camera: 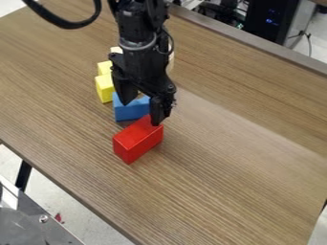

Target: Move the red block to right side of the table

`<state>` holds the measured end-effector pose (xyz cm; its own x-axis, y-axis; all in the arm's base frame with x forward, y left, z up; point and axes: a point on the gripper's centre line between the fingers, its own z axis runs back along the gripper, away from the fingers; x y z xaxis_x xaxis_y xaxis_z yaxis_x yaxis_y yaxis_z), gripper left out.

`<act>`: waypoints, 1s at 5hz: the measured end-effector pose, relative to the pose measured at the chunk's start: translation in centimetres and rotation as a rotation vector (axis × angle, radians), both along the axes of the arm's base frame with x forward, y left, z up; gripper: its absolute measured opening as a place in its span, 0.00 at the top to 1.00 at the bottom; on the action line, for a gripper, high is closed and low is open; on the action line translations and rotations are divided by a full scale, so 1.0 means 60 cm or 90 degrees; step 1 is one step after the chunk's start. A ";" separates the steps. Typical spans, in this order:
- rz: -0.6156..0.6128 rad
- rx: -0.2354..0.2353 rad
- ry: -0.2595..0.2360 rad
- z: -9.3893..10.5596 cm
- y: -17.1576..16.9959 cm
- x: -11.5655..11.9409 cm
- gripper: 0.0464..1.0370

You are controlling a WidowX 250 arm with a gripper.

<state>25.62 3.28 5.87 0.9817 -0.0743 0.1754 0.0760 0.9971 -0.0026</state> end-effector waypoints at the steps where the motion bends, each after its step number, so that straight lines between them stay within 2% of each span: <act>1: -0.001 -0.003 0.017 -0.011 -0.002 -0.008 0.04; 3: -0.017 -0.026 0.019 -0.013 -0.019 -0.018 0.04; 4: -0.024 -0.023 0.025 -0.017 -0.022 -0.029 0.04; 5: -0.047 -0.005 0.037 -0.036 -0.025 -0.034 0.07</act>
